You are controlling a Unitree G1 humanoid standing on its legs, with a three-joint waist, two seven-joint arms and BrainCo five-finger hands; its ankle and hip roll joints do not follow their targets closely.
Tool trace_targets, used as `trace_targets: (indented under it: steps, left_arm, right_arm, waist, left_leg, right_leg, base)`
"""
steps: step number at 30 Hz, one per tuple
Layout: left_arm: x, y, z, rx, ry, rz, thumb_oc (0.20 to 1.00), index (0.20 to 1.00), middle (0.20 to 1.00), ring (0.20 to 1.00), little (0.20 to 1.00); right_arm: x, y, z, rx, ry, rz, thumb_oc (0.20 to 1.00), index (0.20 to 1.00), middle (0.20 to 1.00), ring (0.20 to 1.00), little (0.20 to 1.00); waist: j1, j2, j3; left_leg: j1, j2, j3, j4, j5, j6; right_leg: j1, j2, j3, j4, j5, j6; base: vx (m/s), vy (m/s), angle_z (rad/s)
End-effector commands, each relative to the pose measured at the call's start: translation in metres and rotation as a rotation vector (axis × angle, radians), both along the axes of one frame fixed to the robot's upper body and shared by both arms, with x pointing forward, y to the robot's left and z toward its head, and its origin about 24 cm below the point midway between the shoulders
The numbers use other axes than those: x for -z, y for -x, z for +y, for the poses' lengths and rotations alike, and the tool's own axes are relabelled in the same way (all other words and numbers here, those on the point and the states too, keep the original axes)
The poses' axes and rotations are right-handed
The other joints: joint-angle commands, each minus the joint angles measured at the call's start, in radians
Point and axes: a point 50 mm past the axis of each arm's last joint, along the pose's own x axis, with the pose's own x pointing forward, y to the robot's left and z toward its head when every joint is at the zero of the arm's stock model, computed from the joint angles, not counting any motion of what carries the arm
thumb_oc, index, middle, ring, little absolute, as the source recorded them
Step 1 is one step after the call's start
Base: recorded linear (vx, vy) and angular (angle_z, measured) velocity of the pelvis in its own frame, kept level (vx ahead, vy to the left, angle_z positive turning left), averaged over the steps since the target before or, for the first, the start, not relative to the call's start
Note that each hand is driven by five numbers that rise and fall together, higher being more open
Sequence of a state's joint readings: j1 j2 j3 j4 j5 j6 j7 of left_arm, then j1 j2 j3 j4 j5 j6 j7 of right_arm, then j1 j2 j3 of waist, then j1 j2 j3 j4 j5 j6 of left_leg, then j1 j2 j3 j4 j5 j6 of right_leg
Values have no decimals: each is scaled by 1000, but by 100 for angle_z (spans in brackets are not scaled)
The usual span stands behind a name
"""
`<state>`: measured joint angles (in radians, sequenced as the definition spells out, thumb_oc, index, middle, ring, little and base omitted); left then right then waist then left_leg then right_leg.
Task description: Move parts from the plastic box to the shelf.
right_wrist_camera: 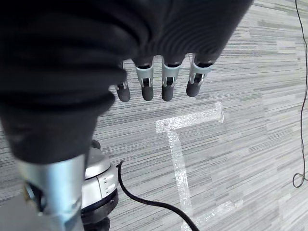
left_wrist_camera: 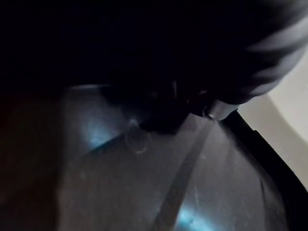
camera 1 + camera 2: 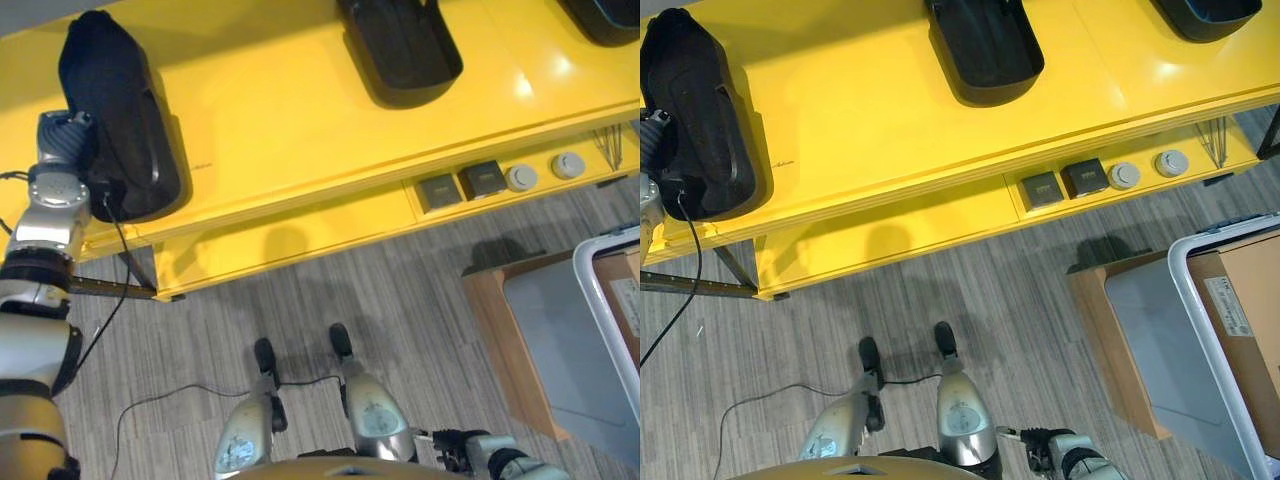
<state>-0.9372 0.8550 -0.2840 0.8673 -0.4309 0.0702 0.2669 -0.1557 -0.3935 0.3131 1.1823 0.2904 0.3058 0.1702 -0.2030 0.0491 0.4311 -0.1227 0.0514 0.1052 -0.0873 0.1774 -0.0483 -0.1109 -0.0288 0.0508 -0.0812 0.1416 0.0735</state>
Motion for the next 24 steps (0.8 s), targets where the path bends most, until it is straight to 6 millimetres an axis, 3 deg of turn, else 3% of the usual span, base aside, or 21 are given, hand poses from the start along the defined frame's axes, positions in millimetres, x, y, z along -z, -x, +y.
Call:
trace_targets:
  steps: [1,8,15,21,22,24]
  left_arm:
    - [-47,9,21,-62,-77,-58,200,200,200,200,200]
    - [-58,3,10,-8,-145,-53,200,200,200,200,200]
    - [-88,-8,-25,98,-280,-97,200,200,200,200,200]
    - [-88,-10,-25,81,-222,-75,200,200,200,200,200]
    - [-85,-10,-23,68,-198,-64,376,376,376,376,376]
    - [-78,-9,-18,41,-151,-46,1000,1000,1000,1000,1000]
  right_arm:
    - [0,11,-9,7,18,39,1000,1000,1000,1000,1000]
    - [-3,1,-9,0,15,8,1000,1000,1000,1000,1000]
    - [-5,-4,-8,14,9,-8,1000,1000,1000,1000,1000]
    - [-6,-5,-9,12,8,-13,1000,1000,1000,1000,1000]
    - [-6,-5,-9,14,9,-16,1000,1000,1000,1000,1000]
    - [-5,-4,-9,14,10,-14,1000,1000,1000,1000,1000]
  waist:
    - [3,-8,-15]
    - [-3,-6,14]
    - [-13,-3,29]
    - [-15,-5,30]
    - [-15,-5,30]
    - [-13,-5,28]
  left_leg:
    - [22,-28,51,0,-138,38]
    - [3,-23,52,0,-129,29]
    - [-7,-19,61,0,-126,22]
    - [-3,-19,65,0,-127,20]
    - [-1,-18,65,0,-128,20]
    - [4,-19,63,0,-129,20]
  right_leg:
    - [-53,46,23,37,-59,-18]
    - [-66,49,22,32,-56,-24]
    - [-77,49,21,28,-53,-24]
    - [-76,49,21,29,-55,-24]
    - [-75,49,20,29,-56,-24]
    - [-72,50,18,34,-61,-25]
  base:
    - [-42,2,1]
    - [-9,2,0]
    - [0,0,0]
    - [11,1,0]
    - [0,0,0]
    - [0,0,0]
